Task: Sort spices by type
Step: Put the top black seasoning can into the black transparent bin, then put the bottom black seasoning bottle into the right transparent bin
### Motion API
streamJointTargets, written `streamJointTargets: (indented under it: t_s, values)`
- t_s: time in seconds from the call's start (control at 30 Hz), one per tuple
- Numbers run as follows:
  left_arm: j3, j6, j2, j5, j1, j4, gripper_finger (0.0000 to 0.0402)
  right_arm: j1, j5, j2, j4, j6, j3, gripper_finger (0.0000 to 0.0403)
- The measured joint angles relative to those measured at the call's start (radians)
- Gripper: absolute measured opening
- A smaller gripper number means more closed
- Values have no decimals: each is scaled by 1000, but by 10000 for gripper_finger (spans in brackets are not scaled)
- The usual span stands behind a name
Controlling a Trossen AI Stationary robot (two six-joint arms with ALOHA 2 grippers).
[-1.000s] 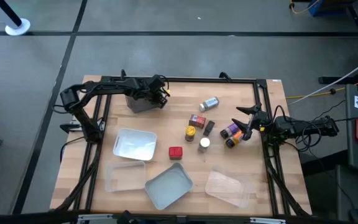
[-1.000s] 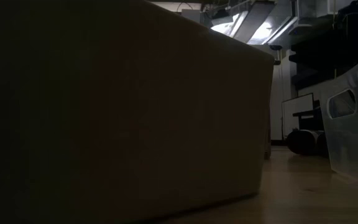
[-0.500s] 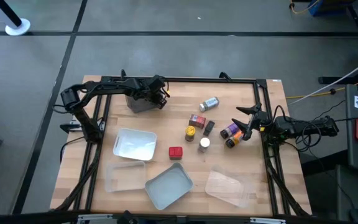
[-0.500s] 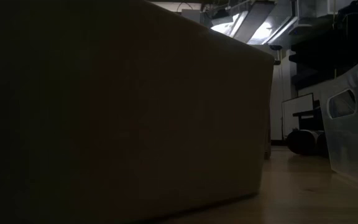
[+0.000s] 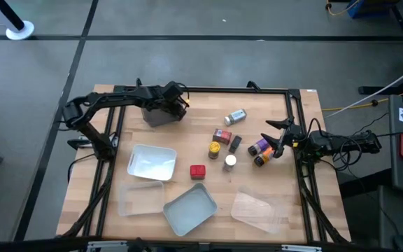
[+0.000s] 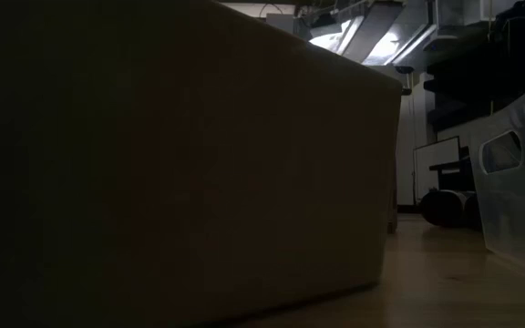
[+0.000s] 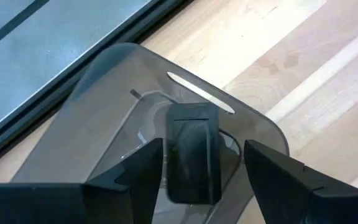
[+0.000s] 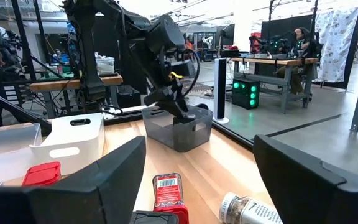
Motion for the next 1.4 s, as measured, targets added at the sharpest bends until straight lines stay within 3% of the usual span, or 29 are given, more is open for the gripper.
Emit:
streamJointTargets:
  t_s: [0.43,0.57,0.7,1.03,1.23,1.4]
  values:
    - [0,34,-115,0,0,-24,210,0,-31,0,-6,1,47,298]
    - [0,34,-153,0,0,-23,210,0,-105,4,-110,7,145,298]
    - [0,51,-177,0,0,-23,210,0,-106,42,-302,57,284,298]
    - [0,62,-183,0,0,-15,210,0,-110,306,-707,205,609,298]
    - [0,70,-183,0,-2,18,210,0,-202,499,-949,358,759,298]
    - [0,71,-183,0,-8,19,210,0,-338,646,-1034,390,812,298]
